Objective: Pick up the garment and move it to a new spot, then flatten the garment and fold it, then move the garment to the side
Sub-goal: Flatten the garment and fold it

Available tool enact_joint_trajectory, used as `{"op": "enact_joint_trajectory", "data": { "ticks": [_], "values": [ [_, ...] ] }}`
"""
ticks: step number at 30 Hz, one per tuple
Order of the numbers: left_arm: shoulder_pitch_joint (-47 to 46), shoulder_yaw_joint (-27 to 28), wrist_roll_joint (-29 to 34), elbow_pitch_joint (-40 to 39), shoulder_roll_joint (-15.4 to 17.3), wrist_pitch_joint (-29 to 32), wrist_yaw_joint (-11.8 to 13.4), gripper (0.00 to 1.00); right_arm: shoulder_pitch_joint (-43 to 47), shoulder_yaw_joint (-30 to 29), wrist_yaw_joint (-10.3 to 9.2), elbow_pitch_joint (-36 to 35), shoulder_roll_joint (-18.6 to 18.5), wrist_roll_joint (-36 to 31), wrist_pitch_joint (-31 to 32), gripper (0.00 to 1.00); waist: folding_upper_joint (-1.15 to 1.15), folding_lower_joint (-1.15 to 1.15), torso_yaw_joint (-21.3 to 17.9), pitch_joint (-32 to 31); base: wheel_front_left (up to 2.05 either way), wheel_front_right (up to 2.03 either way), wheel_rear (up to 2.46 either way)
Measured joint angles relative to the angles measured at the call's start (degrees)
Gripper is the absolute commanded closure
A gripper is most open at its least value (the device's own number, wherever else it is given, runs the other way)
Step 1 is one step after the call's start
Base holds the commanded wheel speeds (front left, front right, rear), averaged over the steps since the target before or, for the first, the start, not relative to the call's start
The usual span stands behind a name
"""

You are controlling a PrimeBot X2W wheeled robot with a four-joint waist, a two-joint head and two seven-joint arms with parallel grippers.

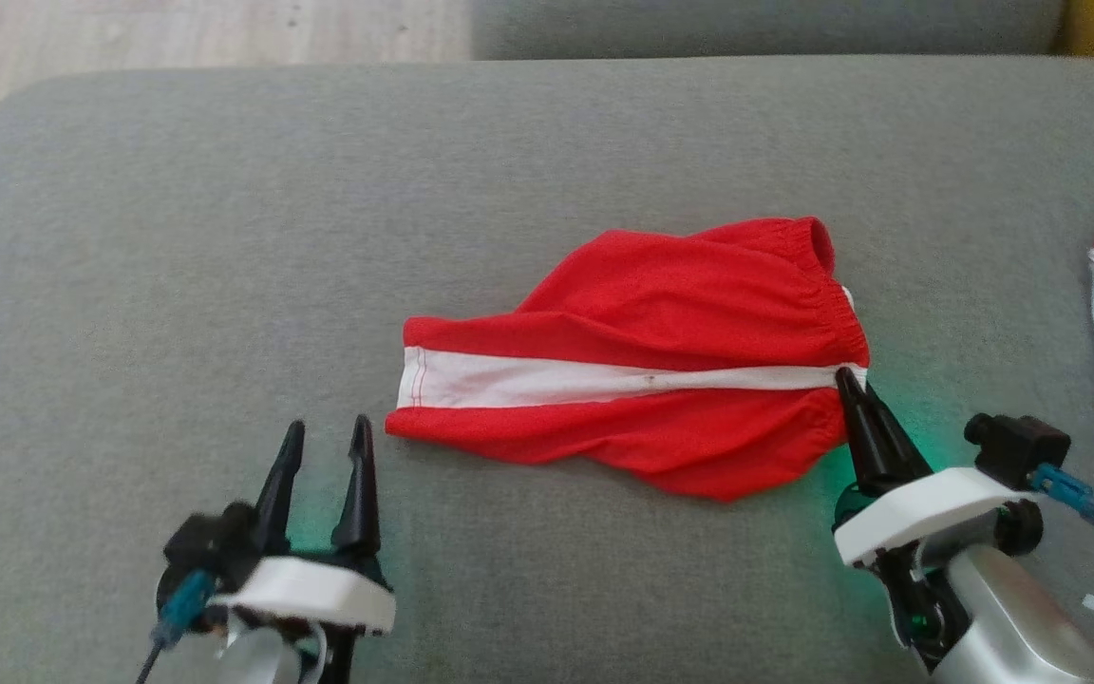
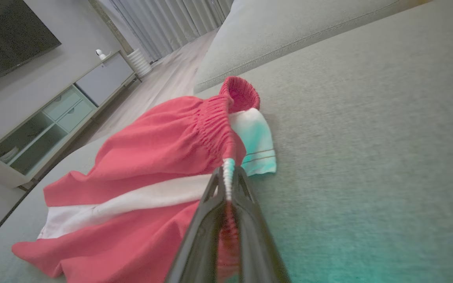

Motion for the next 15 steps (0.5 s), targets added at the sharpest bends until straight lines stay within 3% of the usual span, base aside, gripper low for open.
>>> {"op": "enact_joint_trajectory", "data": {
  "ticks": [3, 10, 15],
  "values": [
    [-3.1, -1.9, -2.3, 2.9, 0.0, 0.0, -1.2, 0.00, 0.1, -0.2, 0.00, -0.7, -0.4, -0.7, 0.0, 1.00, 0.00, 0.00, -1.6, 0.7, 0.00, 0.00, 0.00],
    [-9.9, -10.1, -9.1, 10.7, 0.0, 0.0, -1.3, 0.00, -0.4, 0.5, 0.00, -1.3, -0.4, -1.4, 0.0, 1.00, 0.00, 0.00, -3.8, 3.2, 0.00, 0.00, 0.00],
    [-15.3, -11.5, -11.7, 16.9, 0.9, 0.0, -1.3, 0.00, -1.8, 0.9, 0.00, -1.4, -0.4, -1.7, 0.0, 1.00, 0.00, 0.01, -4.4, 4.6, 0.00, 0.00, 0.00]
  ]
}}
